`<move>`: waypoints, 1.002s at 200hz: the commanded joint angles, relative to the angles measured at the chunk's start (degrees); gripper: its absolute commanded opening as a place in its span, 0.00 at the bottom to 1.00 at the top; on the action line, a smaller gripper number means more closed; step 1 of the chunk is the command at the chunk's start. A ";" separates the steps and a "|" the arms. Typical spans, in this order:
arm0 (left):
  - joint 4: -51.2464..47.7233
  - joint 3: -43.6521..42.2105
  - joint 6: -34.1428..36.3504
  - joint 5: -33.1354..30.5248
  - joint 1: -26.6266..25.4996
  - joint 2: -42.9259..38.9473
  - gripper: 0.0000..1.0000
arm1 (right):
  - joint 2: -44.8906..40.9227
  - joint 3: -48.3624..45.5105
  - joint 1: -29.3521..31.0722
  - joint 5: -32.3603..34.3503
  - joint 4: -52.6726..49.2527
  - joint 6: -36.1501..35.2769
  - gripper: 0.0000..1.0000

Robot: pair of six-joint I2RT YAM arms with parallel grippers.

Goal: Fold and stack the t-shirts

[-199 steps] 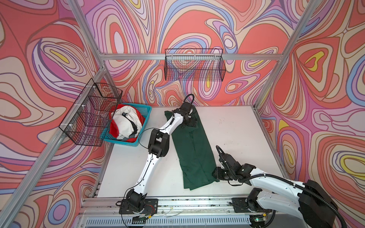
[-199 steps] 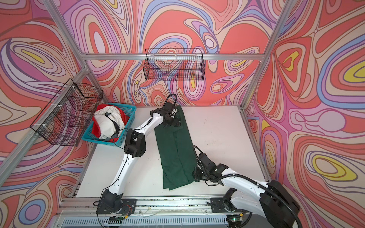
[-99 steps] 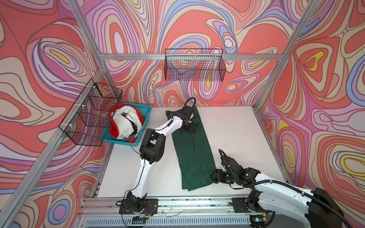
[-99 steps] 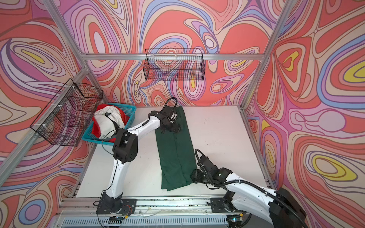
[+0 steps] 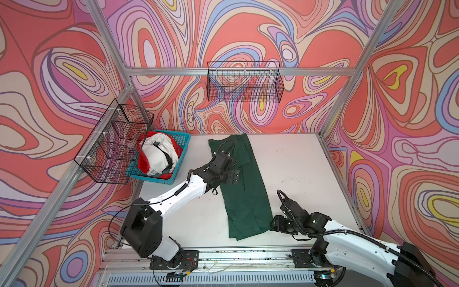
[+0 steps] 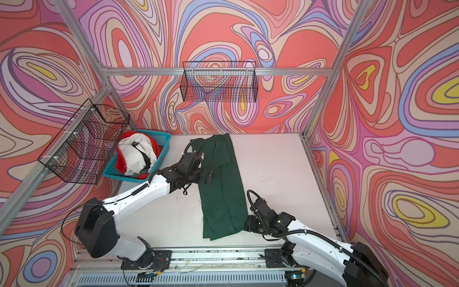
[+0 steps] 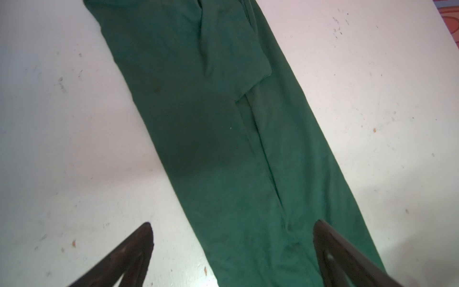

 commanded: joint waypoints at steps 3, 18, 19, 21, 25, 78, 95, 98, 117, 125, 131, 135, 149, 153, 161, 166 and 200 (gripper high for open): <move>-4.33 -7.61 -7.17 -5.87 -5.10 -6.85 0.99 | -0.34 -1.53 0.25 1.14 -2.93 1.16 0.54; -6.06 -12.27 -10.04 -5.13 -8.78 -11.58 0.96 | 0.00 -2.00 0.27 0.27 -2.04 1.32 0.51; -6.20 -12.44 -10.28 -5.27 -9.05 -11.97 0.96 | 0.01 -2.03 0.22 0.25 -2.04 1.33 0.51; -7.02 -12.75 -10.68 -5.60 -9.53 -12.64 0.96 | 0.04 -2.10 0.25 0.16 -1.98 1.33 0.51; -8.61 -13.30 -11.65 -6.31 -10.44 -13.83 0.95 | 0.10 -2.22 0.26 -0.05 -1.67 1.41 0.50; -13.22 -22.63 -23.24 -1.09 -17.06 -26.84 0.82 | -0.60 -2.39 0.27 -1.95 -0.30 1.82 0.46; -10.41 -25.95 -26.73 0.29 -19.12 -27.83 0.79 | -0.29 -2.59 0.27 -3.05 1.21 1.85 0.46; -9.84 -26.54 -27.37 0.61 -19.49 -27.71 0.78 | -0.17 -2.63 0.27 -3.25 1.44 1.86 0.46; -5.63 -29.22 -29.90 3.40 -21.55 -26.13 0.73 | 0.78 -2.58 0.26 -4.04 2.26 1.53 0.44; -4.81 -29.63 -30.87 3.64 -22.47 -25.18 0.72 | 1.18 -2.46 0.27 -4.06 2.34 1.35 0.43; -3.99 -29.66 -31.73 3.80 -23.10 -24.51 0.72 | 1.47 -2.43 0.27 -4.19 2.42 1.06 0.41; -3.21 -29.66 -32.07 3.94 -23.49 -24.14 0.72 | 1.64 -2.41 0.27 -4.18 2.57 0.95 0.41; -0.31 -32.75 -33.61 4.91 -24.56 -22.84 0.71 | 2.16 -2.50 0.26 -4.58 3.15 0.81 0.39; 0.33 -32.91 -33.70 5.10 -24.80 -22.41 0.70 | 2.21 -2.58 0.27 -4.72 3.34 0.76 0.39; 0.78 -32.77 -33.66 5.30 -25.19 -21.52 0.69 | 2.21 -2.72 0.25 -5.27 4.02 0.96 0.39; 0.74 -32.38 -33.60 5.23 -25.31 -20.83 0.69 | 2.22 -2.71 0.22 -5.52 4.26 1.05 0.39; 2.90 -31.17 -33.04 7.12 -25.87 -15.13 0.64 | 1.52 -3.04 0.26 -5.99 4.98 1.60 0.37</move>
